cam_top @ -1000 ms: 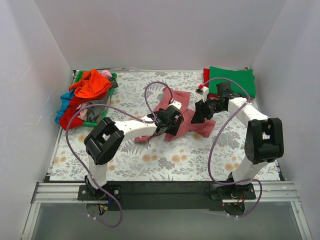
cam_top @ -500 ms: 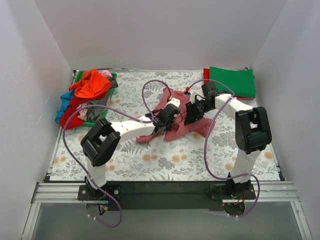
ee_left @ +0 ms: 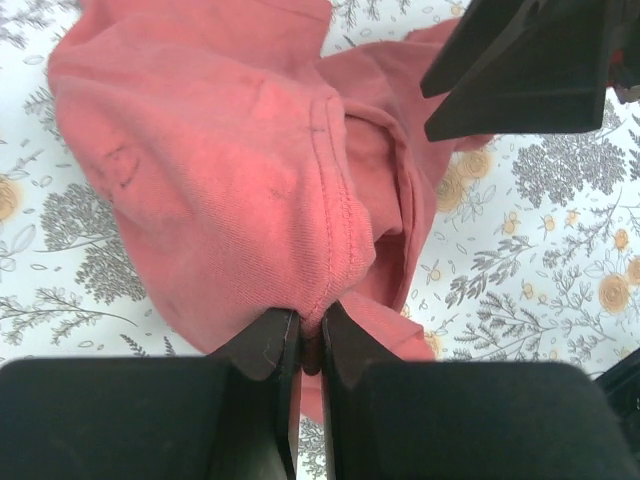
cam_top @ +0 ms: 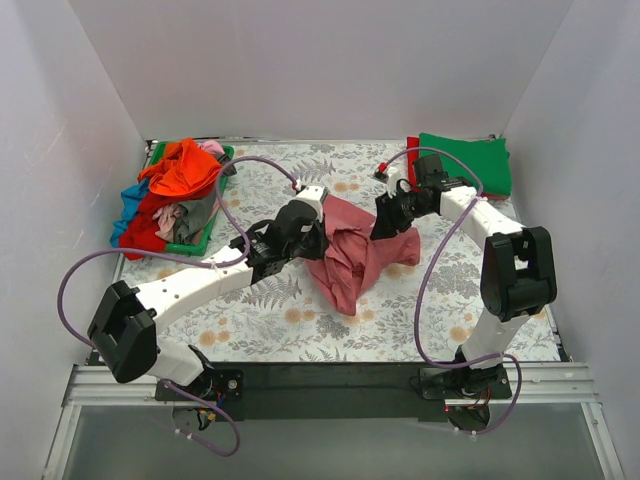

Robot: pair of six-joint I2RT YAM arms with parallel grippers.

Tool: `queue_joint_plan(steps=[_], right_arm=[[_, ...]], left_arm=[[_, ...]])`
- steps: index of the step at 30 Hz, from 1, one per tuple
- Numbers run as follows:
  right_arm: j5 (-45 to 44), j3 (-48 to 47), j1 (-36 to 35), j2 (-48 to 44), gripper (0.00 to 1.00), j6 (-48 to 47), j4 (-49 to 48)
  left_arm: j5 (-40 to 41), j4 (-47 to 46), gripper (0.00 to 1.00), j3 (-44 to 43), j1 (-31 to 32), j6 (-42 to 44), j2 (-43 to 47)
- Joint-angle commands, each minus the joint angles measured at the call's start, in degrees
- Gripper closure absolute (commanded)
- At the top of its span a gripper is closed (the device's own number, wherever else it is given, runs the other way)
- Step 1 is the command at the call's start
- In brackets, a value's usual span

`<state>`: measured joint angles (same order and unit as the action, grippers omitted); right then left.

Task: Fold and stack the t-shirts
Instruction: Flatten the tshirt out

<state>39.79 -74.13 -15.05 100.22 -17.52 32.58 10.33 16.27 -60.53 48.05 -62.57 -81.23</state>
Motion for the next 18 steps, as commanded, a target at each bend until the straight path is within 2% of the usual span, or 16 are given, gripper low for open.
queue_joint_plan(steps=[1, 8, 9, 10, 11, 12, 18], right_arm=[[0.21, -0.22, -2.61, 0.67, 0.50, 0.38, -0.32], [-7.26, 0.48, -8.50, 3.48, 0.50, -0.59, -0.32], [-9.10, 0.39, -8.77, 3.66, 0.55, -0.50, -0.41], [-10.16, -0.05, -8.77, 3.75, 0.65, 0.02, -0.41], [-11.56, -0.31, -8.77, 3.66, 0.79, 0.20, -0.24], [-13.67, -0.40, -8.68, 2.97, 0.98, 0.12, -0.32], [-18.68, -1.72, -6.84, -3.70, 0.99, -1.90, 0.20]], left_arm=[[-4.00, -0.63, 1.00, 1.65, -0.59, -2.03, 2.22], [-5.32, -1.33, 1.00, 3.49, -0.94, -3.53, 3.27], [-5.32, -1.42, 1.00, 3.67, -1.20, -3.62, 4.06], [-5.40, -1.33, 1.00, 4.28, -1.29, -3.88, 4.50], [-5.58, -1.33, 1.00, 4.63, -1.47, -4.23, 5.11], [-5.67, -1.24, 1.00, 5.07, -1.91, -4.41, 6.60], [-7.07, 0.77, 1.00, 8.23, -5.07, -5.72, 12.84]])
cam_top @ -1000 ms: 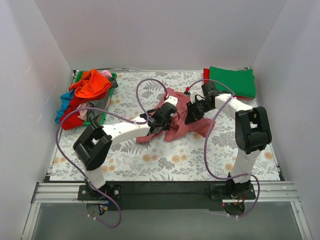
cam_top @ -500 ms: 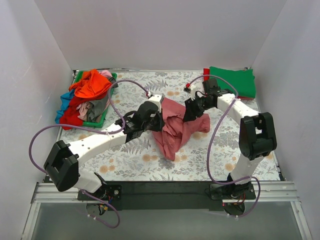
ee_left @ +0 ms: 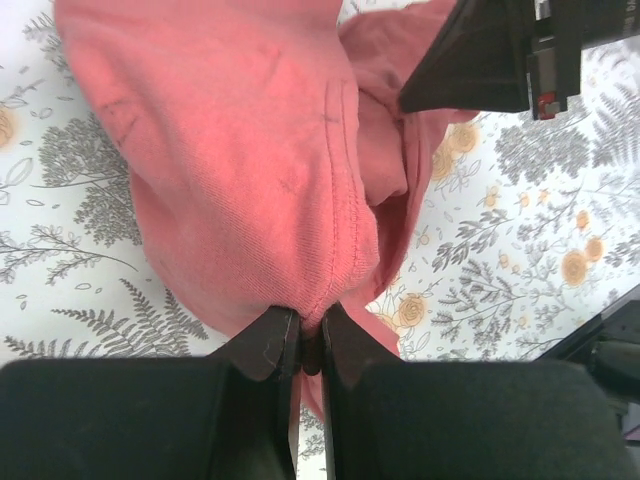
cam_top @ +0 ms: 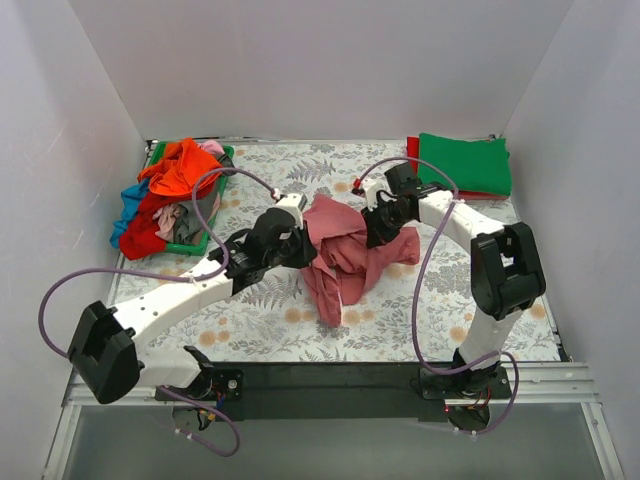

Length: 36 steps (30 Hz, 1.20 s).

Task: Fold and stack the t-shirts
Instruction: Flatten the tshirt out

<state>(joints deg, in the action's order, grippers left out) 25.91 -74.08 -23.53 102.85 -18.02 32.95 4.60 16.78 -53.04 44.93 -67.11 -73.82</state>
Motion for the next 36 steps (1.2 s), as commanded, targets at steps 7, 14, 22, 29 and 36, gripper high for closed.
queue_joint_plan(steps=[7, 14, 22, 29, 36], right_arm=[[-5.18, -12.03, 8.23, -17.58, 0.99, -11.58, 6.06], [-4.72, -21.88, 10.87, -30.59, 0.99, -18.63, 7.30], [-10.00, -25.93, 15.18, -38.15, 0.99, -24.94, 7.04], [-11.33, -27.88, 16.67, -43.60, 0.99, -25.84, 7.39], [-6.85, -11.48, 16.85, -41.42, 0.99, -21.54, 4.24]], left_arm=[[-3.37, 4.40, 1.00, 1.27, -6.07, -1.36, 14.75], [-4.42, 9.68, 1.00, -12.60, -7.13, 3.65, 21.43], [-9.43, 10.38, 1.00, -20.35, -7.13, 3.48, 28.38], [-12.60, 10.65, 1.00, -15.27, -7.13, 1.90, 34.44], [-4.96, 14.51, 1.00, -3.26, -7.13, -6.09, 35.32]])
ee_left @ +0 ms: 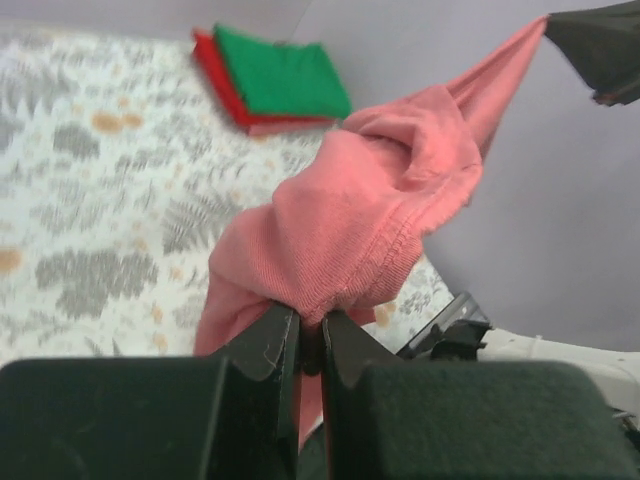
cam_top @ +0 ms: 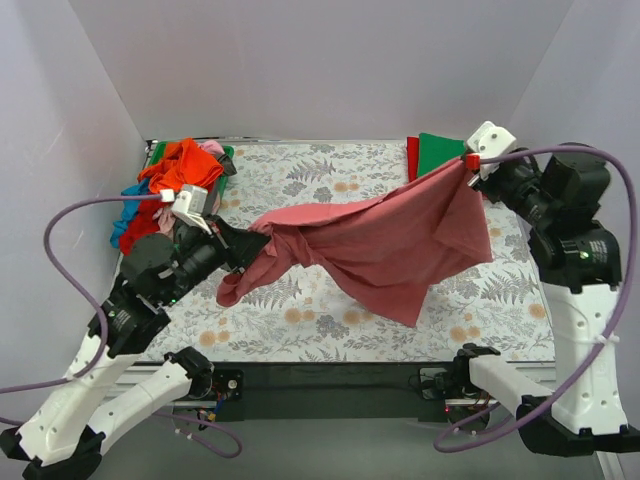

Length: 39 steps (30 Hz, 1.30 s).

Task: Fold and stack the t-shirts
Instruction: Flatten the tshirt out

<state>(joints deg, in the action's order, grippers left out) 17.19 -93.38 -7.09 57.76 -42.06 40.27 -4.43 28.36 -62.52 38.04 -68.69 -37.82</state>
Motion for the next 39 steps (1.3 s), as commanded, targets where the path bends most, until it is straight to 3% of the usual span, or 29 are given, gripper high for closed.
queue_joint_plan(steps=[1, 5, 6, 7, 8, 9, 10, 13, 14, 16, 19, 20, 22, 24, 27, 32, 39], right_arm=[[3.19, 10.65, 0.50, 4.29, 0.99, 3.47, -4.75], [6.81, 18.05, 0.33, 12.97, 0.99, 9.18, -10.91], [5.93, 18.84, 0.41, 15.00, 0.99, 11.45, -12.83], [3.14, 18.59, 0.41, 19.54, 0.99, 12.35, -13.46], [1.46, 17.98, 0.41, 21.67, 0.95, 13.14, -13.73], [-0.21, 17.19, 0.41, 23.70, 0.85, 14.28, -13.90], [-2.66, 15.53, 0.50, 26.76, 0.65, 15.94, -13.73], [-3.05, 15.59, 0.68, 27.07, 0.41, 16.14, -12.94], [-2.08, 16.38, 0.68, 26.19, 0.38, 15.70, -12.94], [5.60, 19.45, 0.68, 22.86, 0.27, 11.34, -9.89], [20.99, 22.09, 0.15, 20.30, 0.27, -1.04, 1.78], [27.48, 25.41, -0.89, 18.81, 0.28, -10.23, 10.53], [27.90, 30.51, -5.90, 15.31, 0.30, -14.17, 13.33], [26.50, 37.70, -11.16, 12.83, 0.30, -16.90, 12.38], [27.45, 41.87, -12.86, 9.84, 0.29, -16.74, 10.62], [28.33, 46.27, -12.51, 6.14, 0.28, -17.35, 8.25], [39.22, 54.35, -2.25, 2.10, 0.27, -18.93, 4.29]], left_arm=[[8.60, 2.67, 1.00, 8.53, -0.25, -8.09, -0.67], [14.62, -2.51, 0.98, 22.60, -0.51, -19.98, -2.86], [15.06, -3.22, 0.88, 25.23, -0.77, -21.13, -7.05], [15.41, -4.70, 0.52, 25.78, -1.73, -22.70, -9.44], [15.93, -4.89, 0.38, 25.78, -2.53, -22.81, -11.72], [16.55, -4.63, 0.28, 25.09, -3.32, -22.90, -16.79], [17.60, -3.24, 0.17, 22.73, -5.07, -21.24, -18.76], [19.36, 0.19, 0.16, 16.06, -6.57, -17.99, -23.17], [19.45, 0.73, 0.16, 14.98, -6.58, -15.89, -23.09], [17.71, 1.34, 0.16, 13.57, -6.67, -13.42, -21.52], [7.36, -0.14, 0.16, 15.05, -6.75, -8.49, -19.22], [4.54, -0.67, 0.16, 17.06, -6.67, -7.53, -18.61], [-1.10, -1.72, 0.19, 18.48, -6.67, -5.33, -19.21], [-1.73, -2.25, 0.21, 17.80, -6.67, -2.87, -23.07], [-3.13, -3.13, 0.27, 11.48, -6.75, 5.73, -32.99], [-7.35, -4.89, 0.35, 1.98, -6.66, 27.77, -47.06], [-10.35, -5.95, 0.35, -1.11, -4.74, 40.81, -56.12]])
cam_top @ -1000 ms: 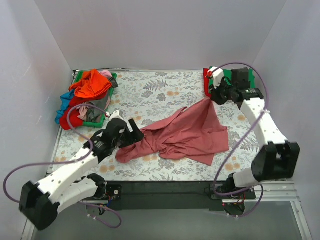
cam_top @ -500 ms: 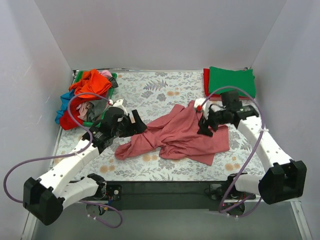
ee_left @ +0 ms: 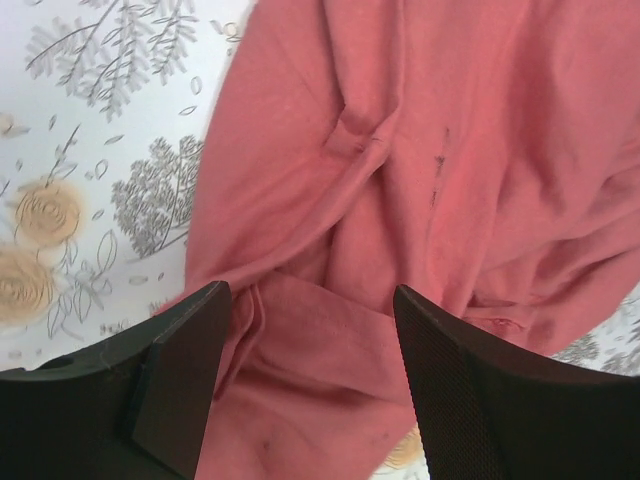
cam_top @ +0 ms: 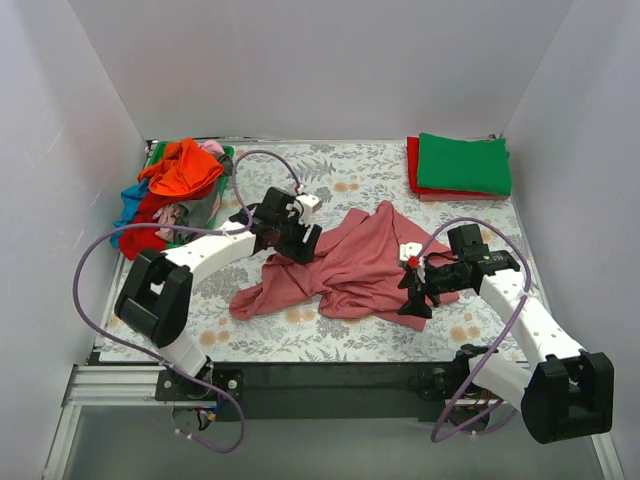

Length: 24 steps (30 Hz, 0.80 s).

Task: Fold and stack the t-shirts
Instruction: Flatten the tshirt out

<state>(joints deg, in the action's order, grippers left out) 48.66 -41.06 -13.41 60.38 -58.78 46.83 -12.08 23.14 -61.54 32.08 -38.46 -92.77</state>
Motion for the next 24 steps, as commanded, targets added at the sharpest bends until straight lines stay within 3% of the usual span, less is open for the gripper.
queue_joint_plan(steps=[1, 5, 9, 10, 12, 13, 17, 24], right_arm=[[8.98, 2.12, 4.88, -0.35, 0.27, -2.56, -2.01], [9.87, 1.59, 6.99, 0.88, 0.27, -3.00, -2.01], [10.31, 2.30, 7.87, 0.97, 0.27, -3.35, -1.83], [10.48, 2.39, 7.87, 0.53, 0.27, -3.44, -1.83], [10.49, 2.47, 7.96, 0.35, 0.27, -3.44, -1.74], [10.40, 2.56, 7.96, 0.27, 0.27, -3.53, -1.83], [10.49, 2.65, 7.87, 0.18, 0.27, -3.79, -1.83], [10.49, 2.91, 7.96, 0.26, 0.27, -4.14, -1.74]], left_arm=[[-1.56, -0.72, 0.35, -2.18, 2.63, 11.29, -3.01], [4.77, -1.25, 0.36, -4.55, 5.19, 11.74, -8.28], [15.66, -2.57, 0.43, -9.28, 6.77, 10.34, -13.03], [19.86, -2.57, 0.51, -10.17, 7.03, 9.03, -13.66], [22.35, -2.74, 0.59, -11.84, 7.04, 7.87, -14.10], [23.66, -3.88, 0.73, -11.76, 7.04, 7.52, -13.84], [26.05, -5.82, 1.00, -11.76, 6.25, 5.60, -12.44], [19.49, -4.50, 1.00, -15.01, 1.07, -3.34, -11.64]])
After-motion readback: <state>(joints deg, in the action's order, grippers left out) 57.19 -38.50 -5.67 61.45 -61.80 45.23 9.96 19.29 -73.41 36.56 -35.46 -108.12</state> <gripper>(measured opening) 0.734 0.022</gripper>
